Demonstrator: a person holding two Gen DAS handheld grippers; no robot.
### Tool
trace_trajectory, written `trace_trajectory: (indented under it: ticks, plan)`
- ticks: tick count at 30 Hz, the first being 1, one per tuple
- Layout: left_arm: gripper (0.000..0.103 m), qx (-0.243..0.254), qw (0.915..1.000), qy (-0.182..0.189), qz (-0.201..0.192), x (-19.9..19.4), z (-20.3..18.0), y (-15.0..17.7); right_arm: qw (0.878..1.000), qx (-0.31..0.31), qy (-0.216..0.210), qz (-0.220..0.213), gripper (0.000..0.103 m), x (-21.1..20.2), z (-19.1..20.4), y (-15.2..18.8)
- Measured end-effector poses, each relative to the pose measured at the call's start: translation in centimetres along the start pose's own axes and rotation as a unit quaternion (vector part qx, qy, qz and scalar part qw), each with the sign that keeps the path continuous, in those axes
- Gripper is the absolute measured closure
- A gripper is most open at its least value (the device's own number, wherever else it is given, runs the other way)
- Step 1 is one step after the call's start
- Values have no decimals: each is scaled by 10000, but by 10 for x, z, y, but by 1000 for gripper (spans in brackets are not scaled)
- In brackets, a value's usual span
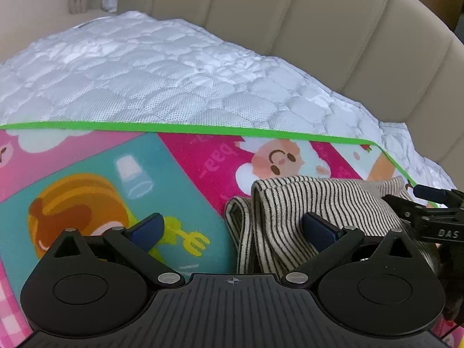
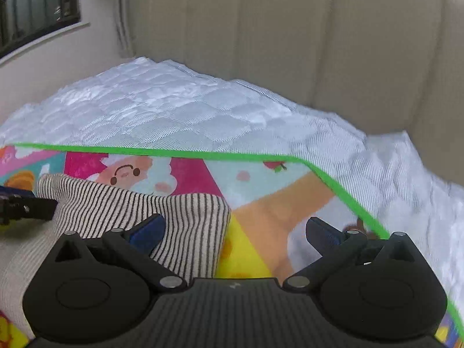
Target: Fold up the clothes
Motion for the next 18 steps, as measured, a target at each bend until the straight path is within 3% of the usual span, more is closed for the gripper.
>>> trace_trajectory:
  ticks: [3, 6, 10, 14, 18]
  plan:
    - [0, -29, 10000, 48, 21, 1, 3, 0, 9999, 36, -104, -19, 0, -15, 1, -3]
    - [0, -62, 9999, 86, 41, 1, 5, 0, 9988, 110, -473, -100, 0, -41, 5, -7]
    - [0, -28, 10000, 72, 17, 0, 4, 1, 9968, 62, -793, -48, 0, -71, 17, 13]
    - [0, -3, 9999, 113, 32, 0, 2, 3, 9977, -356, -482, 318, 0, -54, 30, 49]
    - [0, -19, 10000, 86, 20, 0, 3, 3, 9982, -307, -469, 234, 0, -41, 31, 47]
Point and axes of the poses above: each gripper's, at about its wrist camera, not at the fingertips, and x roughly the way its jaws point, z to its left, y to its underside, the point moved 4 cm from there along x, roughly the way its jaws point, and after that the axes turned 3 degrees about -y, right-handed, at the moved point
